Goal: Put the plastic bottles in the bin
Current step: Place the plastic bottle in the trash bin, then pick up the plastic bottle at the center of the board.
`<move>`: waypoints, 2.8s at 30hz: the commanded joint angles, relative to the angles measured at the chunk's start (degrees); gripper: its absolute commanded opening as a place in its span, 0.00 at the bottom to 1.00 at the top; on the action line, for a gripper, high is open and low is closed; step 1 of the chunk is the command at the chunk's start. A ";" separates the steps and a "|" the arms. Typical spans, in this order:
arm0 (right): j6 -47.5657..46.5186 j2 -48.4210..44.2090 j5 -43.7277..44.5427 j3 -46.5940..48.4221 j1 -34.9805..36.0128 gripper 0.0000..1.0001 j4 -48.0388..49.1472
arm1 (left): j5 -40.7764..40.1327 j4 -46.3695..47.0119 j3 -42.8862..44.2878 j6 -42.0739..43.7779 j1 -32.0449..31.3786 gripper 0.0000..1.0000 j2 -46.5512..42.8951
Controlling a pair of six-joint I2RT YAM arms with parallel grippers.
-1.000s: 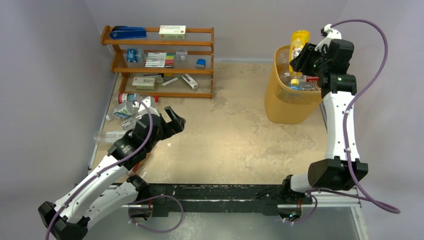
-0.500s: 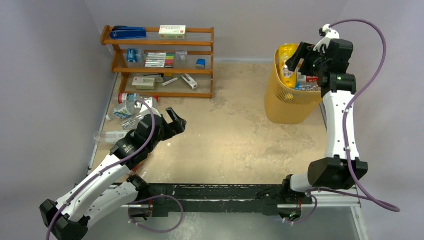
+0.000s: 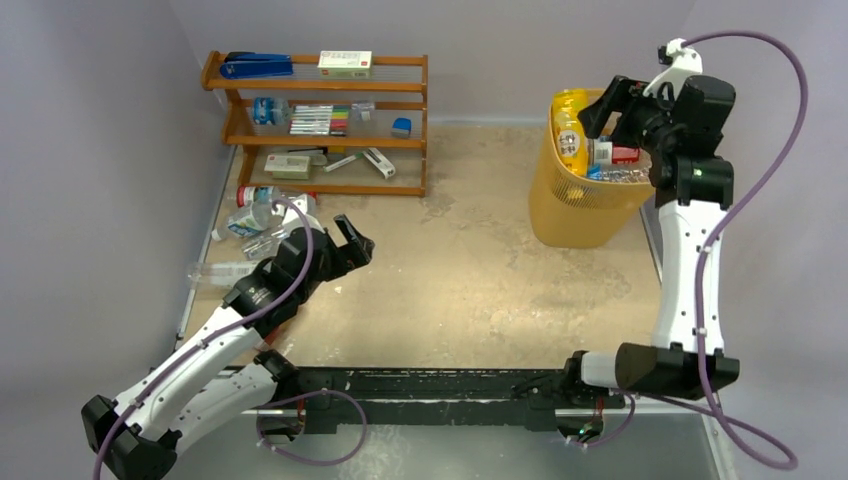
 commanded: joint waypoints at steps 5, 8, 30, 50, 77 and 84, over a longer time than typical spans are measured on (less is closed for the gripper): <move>1.81 -7.72 -20.94 -5.29 2.06 0.89 8.04 | -2.39 2.03 2.08 1.31 0.36 0.99 3.36; 2.39 -8.84 -21.41 -8.70 6.23 0.93 9.61 | -2.78 3.02 2.82 1.04 0.37 0.99 4.95; 4.03 -11.49 -17.60 -25.03 22.87 1.00 17.46 | -10.52 -3.94 9.92 -0.58 3.35 0.99 12.50; 2.78 -9.86 -17.98 -29.13 23.31 1.00 18.58 | -14.67 -17.60 11.65 -18.88 10.61 0.99 19.41; 4.91 -4.44 -12.64 -28.19 33.31 1.00 17.55 | -10.45 -26.99 23.04 -19.40 53.35 0.99 35.00; 5.78 -2.98 -10.78 -27.82 36.38 1.00 17.99 | -6.54 -23.64 21.28 -18.49 59.14 1.00 38.96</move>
